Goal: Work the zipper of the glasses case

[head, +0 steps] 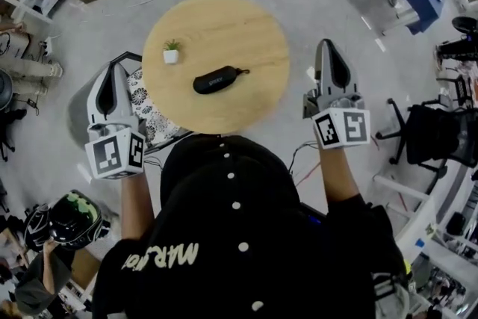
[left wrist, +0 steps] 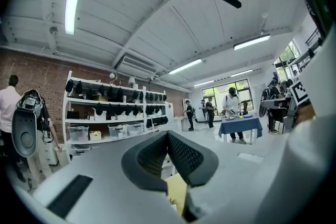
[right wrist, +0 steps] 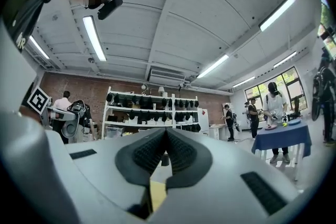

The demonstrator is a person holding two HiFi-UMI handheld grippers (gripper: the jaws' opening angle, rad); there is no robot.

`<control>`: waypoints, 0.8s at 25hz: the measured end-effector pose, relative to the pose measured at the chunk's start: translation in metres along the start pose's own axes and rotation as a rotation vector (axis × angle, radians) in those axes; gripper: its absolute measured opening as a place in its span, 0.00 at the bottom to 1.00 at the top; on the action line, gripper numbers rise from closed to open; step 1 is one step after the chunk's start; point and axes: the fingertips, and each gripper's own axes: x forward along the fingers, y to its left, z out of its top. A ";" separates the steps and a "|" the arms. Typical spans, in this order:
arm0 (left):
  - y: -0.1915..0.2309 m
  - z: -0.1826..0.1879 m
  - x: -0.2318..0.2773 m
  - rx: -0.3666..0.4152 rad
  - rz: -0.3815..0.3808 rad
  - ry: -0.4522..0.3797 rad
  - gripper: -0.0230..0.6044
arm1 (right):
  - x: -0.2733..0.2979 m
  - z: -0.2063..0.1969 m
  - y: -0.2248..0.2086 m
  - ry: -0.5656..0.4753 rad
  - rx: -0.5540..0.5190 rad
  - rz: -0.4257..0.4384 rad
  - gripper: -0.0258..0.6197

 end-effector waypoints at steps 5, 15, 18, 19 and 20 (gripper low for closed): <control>0.000 0.014 -0.001 0.017 0.003 -0.030 0.04 | -0.012 0.019 -0.003 -0.049 -0.035 -0.025 0.04; -0.014 0.017 -0.005 0.062 -0.020 -0.027 0.04 | -0.018 0.013 0.005 -0.030 -0.057 -0.021 0.04; -0.013 0.016 -0.007 0.070 -0.027 -0.028 0.04 | -0.017 0.013 0.013 -0.027 -0.064 -0.009 0.04; -0.014 0.016 -0.008 0.071 -0.030 -0.027 0.04 | -0.017 0.013 0.015 -0.027 -0.070 -0.004 0.04; -0.014 0.015 -0.008 0.072 -0.032 -0.026 0.04 | -0.017 0.012 0.017 -0.026 -0.075 0.000 0.04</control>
